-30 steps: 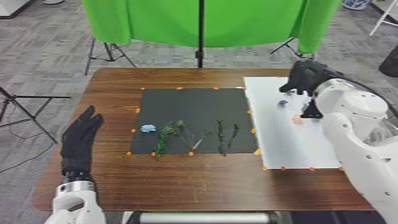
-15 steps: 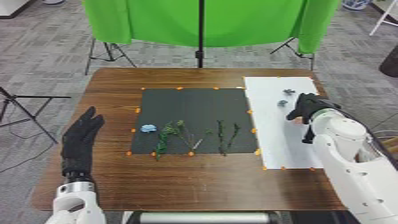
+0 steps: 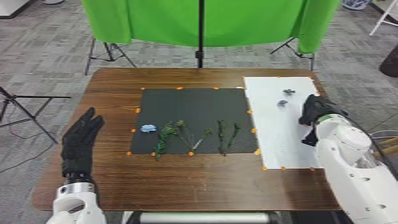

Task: Arrange flowers

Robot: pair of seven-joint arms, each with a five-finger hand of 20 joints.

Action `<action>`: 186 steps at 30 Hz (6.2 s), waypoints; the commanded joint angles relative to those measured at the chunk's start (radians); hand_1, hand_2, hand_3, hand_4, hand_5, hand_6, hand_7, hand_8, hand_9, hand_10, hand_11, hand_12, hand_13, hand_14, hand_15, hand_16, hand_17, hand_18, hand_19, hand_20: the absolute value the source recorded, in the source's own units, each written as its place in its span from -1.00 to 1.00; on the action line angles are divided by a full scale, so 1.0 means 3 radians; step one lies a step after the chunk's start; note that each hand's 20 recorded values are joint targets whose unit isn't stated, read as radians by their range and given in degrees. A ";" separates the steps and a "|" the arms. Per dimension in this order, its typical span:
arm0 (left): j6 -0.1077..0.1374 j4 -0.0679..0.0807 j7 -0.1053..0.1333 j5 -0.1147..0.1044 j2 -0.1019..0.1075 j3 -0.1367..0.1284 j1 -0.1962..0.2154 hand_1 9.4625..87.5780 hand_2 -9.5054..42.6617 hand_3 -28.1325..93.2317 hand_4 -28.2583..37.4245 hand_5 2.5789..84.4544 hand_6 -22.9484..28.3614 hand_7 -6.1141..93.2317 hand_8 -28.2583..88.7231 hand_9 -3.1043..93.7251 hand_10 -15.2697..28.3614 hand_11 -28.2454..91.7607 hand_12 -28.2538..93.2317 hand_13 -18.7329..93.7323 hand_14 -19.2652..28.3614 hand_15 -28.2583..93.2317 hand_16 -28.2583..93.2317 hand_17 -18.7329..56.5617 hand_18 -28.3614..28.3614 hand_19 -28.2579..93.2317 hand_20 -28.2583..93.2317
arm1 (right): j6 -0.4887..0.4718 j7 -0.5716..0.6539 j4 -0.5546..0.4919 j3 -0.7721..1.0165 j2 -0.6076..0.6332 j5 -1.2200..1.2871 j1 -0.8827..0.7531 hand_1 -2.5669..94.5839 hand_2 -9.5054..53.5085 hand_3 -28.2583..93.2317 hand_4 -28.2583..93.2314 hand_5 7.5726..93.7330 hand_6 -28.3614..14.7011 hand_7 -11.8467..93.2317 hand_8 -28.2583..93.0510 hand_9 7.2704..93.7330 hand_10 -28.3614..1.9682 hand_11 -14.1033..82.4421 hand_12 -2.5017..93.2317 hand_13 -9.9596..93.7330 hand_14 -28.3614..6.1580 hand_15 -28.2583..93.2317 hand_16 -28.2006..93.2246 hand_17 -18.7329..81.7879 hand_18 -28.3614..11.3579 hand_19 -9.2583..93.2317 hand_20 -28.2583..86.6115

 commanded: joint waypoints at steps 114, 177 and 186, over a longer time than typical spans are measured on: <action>0.0051 0.0088 0.0136 -0.0050 -0.0023 0.0136 -0.0044 -0.66 -0.82 0.61 -0.79 0.00 0.09 -0.73 -0.61 -0.06 0.29 -0.27 -0.35 -0.06 0.41 -0.38 -0.51 -0.32 0.35 -0.49 -0.23 | -0.0424 -0.0666 0.0801 -0.1883 -0.1692 0.0142 0.1522 0.59 -1.00 0.04 -0.58 0.66 0.18 -0.38 -0.28 0.98 0.24 -0.41 -0.12 1.00 0.64 0.39 0.05 0.74 0.07 1.00 0.35; -0.0080 0.0016 0.0011 0.0040 -0.0033 0.0025 0.0043 -0.64 -0.89 0.60 -0.76 -0.01 0.07 -0.73 -0.61 -0.07 0.28 -0.27 -0.35 -0.07 0.42 -0.38 -0.50 -0.33 0.34 -0.51 -0.23 | -0.0590 0.0190 0.0013 0.0210 0.0217 -0.0199 0.0275 -0.18 -1.00 0.39 -0.71 0.39 0.31 -0.53 -0.66 0.80 -0.08 -0.19 -0.45 0.89 0.40 0.46 0.02 0.64 -0.16 1.00 0.44; -0.0087 0.0004 0.0009 0.0034 -0.0043 0.0013 0.0076 -0.64 -0.89 0.60 -0.76 -0.01 0.07 -0.73 -0.61 -0.07 0.28 -0.27 -0.35 -0.06 0.42 -0.38 -0.50 -0.33 0.34 -0.51 -0.23 | -0.0665 0.0309 0.0066 0.0276 0.0131 -0.0231 0.0079 -0.20 -1.00 0.36 -0.71 0.39 0.30 -0.54 -0.66 0.81 -0.11 -0.21 -0.46 0.92 0.44 0.44 0.02 0.67 -0.12 1.00 0.43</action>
